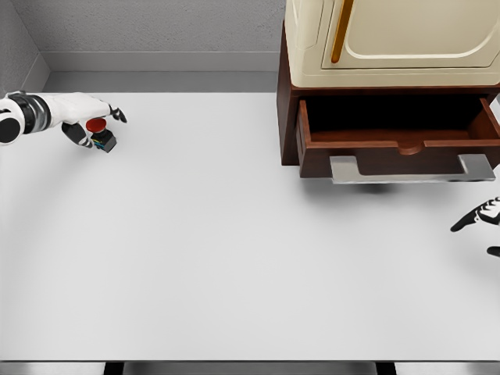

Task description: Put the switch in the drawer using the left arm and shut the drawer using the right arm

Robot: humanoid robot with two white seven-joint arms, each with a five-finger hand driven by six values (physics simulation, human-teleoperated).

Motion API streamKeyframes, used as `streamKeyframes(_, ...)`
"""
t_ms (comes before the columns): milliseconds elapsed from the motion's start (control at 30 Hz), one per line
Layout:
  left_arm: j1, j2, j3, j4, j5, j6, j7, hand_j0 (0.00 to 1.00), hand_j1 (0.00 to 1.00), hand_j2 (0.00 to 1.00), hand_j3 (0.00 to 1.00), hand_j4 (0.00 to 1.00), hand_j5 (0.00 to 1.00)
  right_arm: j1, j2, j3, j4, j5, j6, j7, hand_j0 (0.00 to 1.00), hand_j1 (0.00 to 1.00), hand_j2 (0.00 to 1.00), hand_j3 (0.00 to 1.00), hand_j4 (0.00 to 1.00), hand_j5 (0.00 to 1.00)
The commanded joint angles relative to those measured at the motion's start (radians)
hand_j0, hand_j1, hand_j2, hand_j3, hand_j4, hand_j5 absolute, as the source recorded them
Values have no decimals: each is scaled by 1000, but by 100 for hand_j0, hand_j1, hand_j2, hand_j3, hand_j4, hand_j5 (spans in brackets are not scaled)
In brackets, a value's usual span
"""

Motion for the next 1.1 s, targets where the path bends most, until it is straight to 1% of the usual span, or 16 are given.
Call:
streamKeyframes(0,0,2,1,0,2,1,1,76,76,76,76,76,76,0,-1,0,0,-7,3,0,70,70,70,70,70,70)
streamKeyframes(100,0,2,1,0,2,1,-1,72,72,72,72,72,72,0,-3,0,0,-7,3,0,69,69,69,69,69,69)
streamKeyframes(167,0,3,1,-1,2,-5,-1,66,66,66,66,66,66,0,-3,0,0,-7,3,0,69,69,69,69,69,69)
streamKeyframes(200,0,3,1,-1,2,-15,-1,62,62,62,62,62,62,0,-1,0,0,-7,3,0,69,69,69,69,69,69)
streamKeyframes(233,0,3,1,-1,4,-27,-1,55,55,55,55,55,55,0,-3,0,0,-7,3,0,68,68,68,68,68,68)
streamKeyframes(300,0,3,1,0,4,-35,-1,51,51,51,51,51,51,0,-1,0,0,-7,3,0,67,67,67,67,67,67)
streamKeyframes(367,0,3,1,-1,4,-35,-1,51,51,51,51,51,51,0,-3,0,0,-7,3,0,67,67,67,67,67,67)
streamKeyframes(533,0,5,1,-1,4,-61,-1,45,45,45,45,45,45,0,-3,0,0,-7,3,0,68,68,68,68,68,68)
streamKeyframes(633,0,6,1,-3,4,-96,-1,43,43,43,43,43,43,0,-3,0,0,-7,3,0,68,68,68,68,68,68)
streamKeyframes(733,-2,23,7,-35,10,-155,-2,41,41,41,41,41,41,0,-3,0,0,-7,3,0,68,68,68,68,68,68)
streamKeyframes(800,-5,31,13,-44,12,-155,-2,41,41,41,41,41,41,0,-3,1,0,-7,3,0,68,68,68,68,68,68)
streamKeyframes(867,-6,34,13,-44,12,-155,-2,36,36,36,36,36,36,0,-3,1,0,-7,3,0,68,68,68,68,68,68)
streamKeyframes(933,-6,34,14,-46,12,-155,-1,35,35,35,35,35,35,0,-3,1,0,-7,3,0,68,68,68,68,68,68)
streamKeyframes(1000,-9,34,14,-84,12,-155,-2,35,35,35,35,35,35,0,-3,1,0,-7,3,0,67,67,67,67,67,67)
streamKeyframes(1067,-11,34,13,-104,12,-155,-2,35,35,35,35,35,35,0,-3,0,0,-7,3,0,65,65,65,65,65,65)
